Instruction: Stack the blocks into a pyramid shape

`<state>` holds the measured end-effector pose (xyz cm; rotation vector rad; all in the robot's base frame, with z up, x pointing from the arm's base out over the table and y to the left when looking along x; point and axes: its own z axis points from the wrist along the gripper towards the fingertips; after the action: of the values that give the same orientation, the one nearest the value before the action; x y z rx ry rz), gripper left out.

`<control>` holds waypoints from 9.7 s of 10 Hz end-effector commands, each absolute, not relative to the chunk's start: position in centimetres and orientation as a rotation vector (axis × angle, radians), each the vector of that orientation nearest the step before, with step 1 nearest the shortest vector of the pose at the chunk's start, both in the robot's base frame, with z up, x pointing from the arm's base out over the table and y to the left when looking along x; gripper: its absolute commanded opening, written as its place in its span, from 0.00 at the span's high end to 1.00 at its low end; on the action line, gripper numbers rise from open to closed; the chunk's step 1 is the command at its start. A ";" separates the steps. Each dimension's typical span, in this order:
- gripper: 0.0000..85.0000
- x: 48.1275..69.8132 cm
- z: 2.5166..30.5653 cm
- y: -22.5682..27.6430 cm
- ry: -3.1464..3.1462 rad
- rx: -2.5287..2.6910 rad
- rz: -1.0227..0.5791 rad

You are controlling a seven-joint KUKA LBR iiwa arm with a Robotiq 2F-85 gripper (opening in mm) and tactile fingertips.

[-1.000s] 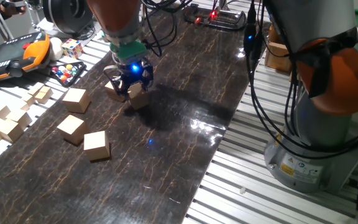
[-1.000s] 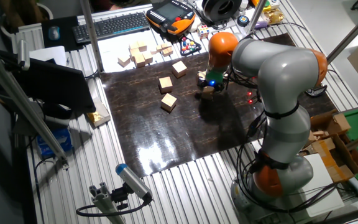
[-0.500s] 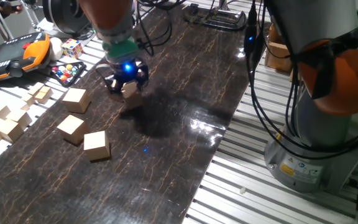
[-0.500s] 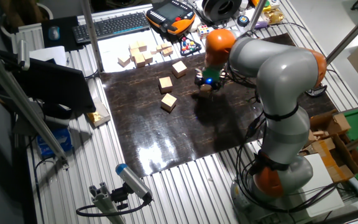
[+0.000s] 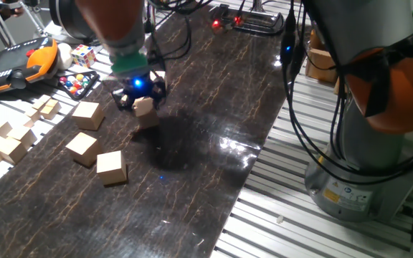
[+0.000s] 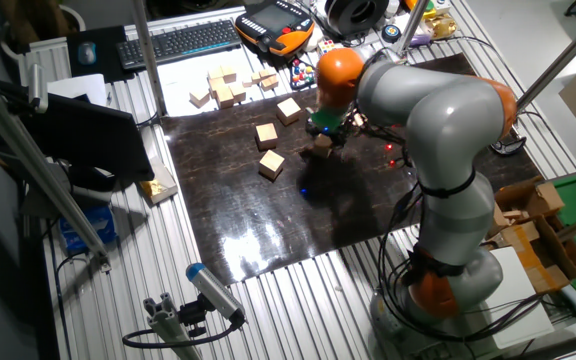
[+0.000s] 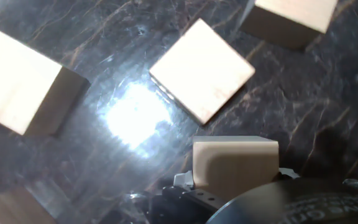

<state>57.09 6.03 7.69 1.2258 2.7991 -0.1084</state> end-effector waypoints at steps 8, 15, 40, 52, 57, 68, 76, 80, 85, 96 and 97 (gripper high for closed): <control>0.99 58.0 7.4 7.7 2.675 1.501 -0.096; 0.99 60.2 7.2 8.0 2.511 1.765 -0.054; 0.99 64.0 6.4 7.1 2.354 1.959 -0.094; 0.99 64.6 6.1 7.1 2.302 2.029 -0.068; 0.99 64.7 5.9 7.0 2.299 2.040 -0.069; 0.99 64.8 5.9 6.7 2.298 2.049 -0.077; 0.99 64.7 5.8 6.4 2.290 2.058 -0.076; 0.99 64.7 5.8 6.4 2.280 2.061 -0.081; 0.58 64.7 5.8 6.4 2.255 2.062 -0.085; 0.12 64.4 6.8 6.5 2.279 2.041 -0.084; 0.12 64.3 7.2 6.6 2.277 2.038 -0.086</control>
<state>64.32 6.59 7.22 2.0381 2.2767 -0.0868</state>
